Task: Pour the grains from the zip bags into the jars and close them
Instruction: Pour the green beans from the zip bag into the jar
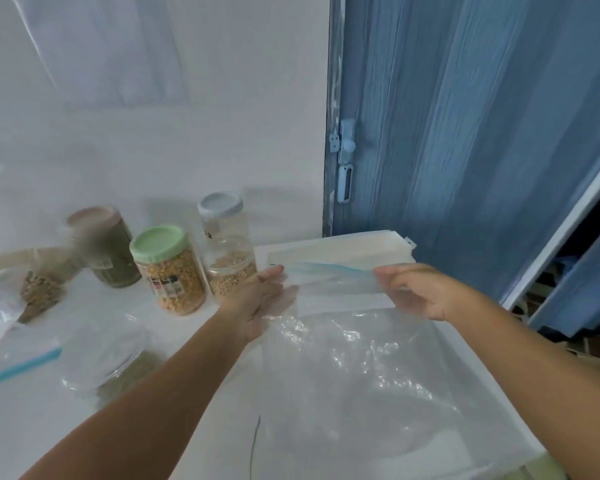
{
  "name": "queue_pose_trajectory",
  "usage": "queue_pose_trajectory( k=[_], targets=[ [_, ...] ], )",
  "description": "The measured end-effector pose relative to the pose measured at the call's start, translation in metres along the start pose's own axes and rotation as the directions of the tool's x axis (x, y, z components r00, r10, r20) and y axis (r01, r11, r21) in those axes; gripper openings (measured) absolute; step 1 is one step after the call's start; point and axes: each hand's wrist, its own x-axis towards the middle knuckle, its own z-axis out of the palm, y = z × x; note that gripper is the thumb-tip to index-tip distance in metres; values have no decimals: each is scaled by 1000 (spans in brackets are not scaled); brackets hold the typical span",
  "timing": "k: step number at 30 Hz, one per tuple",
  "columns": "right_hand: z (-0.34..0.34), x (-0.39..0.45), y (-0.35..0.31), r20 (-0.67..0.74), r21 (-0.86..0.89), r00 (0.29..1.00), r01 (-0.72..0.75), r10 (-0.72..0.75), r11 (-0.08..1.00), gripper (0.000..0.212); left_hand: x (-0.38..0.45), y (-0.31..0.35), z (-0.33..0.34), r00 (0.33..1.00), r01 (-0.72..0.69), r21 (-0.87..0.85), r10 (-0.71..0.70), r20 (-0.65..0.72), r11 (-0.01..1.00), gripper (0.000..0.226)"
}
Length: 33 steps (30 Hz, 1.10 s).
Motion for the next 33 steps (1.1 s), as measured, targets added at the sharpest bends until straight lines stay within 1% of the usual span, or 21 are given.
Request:
queue_pose_trajectory(
  k=[4,7,9,11,13,15,16,17,18,19,20,21,22,24,25,28,29,31,33],
  targets=[
    [-1,8,15,-56,17,998,-38,39,999,34,10,-15,-5,1000,20,79,-21,19,997,34],
    [-6,11,18,-78,-4,996,-41,41,999,30,10,-25,-9,1000,19,253,-24,17,967,33],
    [-11,12,20,-82,-14,995,-50,48,999,19,8,-29,-9,1000,24,410,-25,-4,912,30],
    [-15,13,21,-71,-5,996,-50,50,999,15,6,-27,-8,1000,26,577,-14,-24,816,27],
    [-19,18,23,-72,5,997,-36,36,999,15,6,-17,-6,1000,6,771,18,-23,637,27],
    [-21,22,24,-72,-3,997,-28,28,1000,15,6,-3,-1,1000,-12,908,26,1,418,27],
    [-22,24,24,-69,-16,997,-26,25,1000,14,6,4,4,1000,-27,958,23,21,285,27],
    [-23,27,24,-62,-31,998,-24,22,999,13,7,11,10,999,-47,991,27,44,124,28],
    [-25,30,25,-49,-43,999,-19,17,999,13,9,15,16,995,-76,995,53,79,-61,30],
    [-25,33,25,-35,-51,999,-13,11,999,14,14,17,23,985,-105,964,109,135,-243,32],
    [-26,35,25,-23,-61,1000,-7,5,998,16,20,17,29,962,-128,914,174,208,-384,33],
    [-26,37,25,-13,-71,1000,3,-4,997,19,29,15,34,934,-149,877,227,277,-456,35],
    [-26,38,25,-6,-74,1000,13,-13,997,20,39,11,38,909,-174,860,257,328,-481,36],
    [-27,40,25,5,-39,1000,17,-17,999,19,58,3,44,890,-220,851,259,376,-477,41],
    [-27,41,26,4,-19,1000,11,-11,1000,18,66,-1,44,894,-234,866,253,370,-441,42],
    [-31,49,29,-10,-10,1000,-10,10,1000,16,80,-7,42,919,-226,936,259,297,-269,42],
    [-31,51,30,-8,-7,1000,-16,16,1000,15,82,-7,40,919,-226,946,270,286,-234,41],
    [-32,55,29,-15,12,1000,-25,25,1000,14,86,-3,40,907,-248,946,294,302,-208,41],
    [-33,58,27,-20,40,1000,-23,24,999,13,88,7,44,887,-280,934,312,340,-222,41]
  ],
)
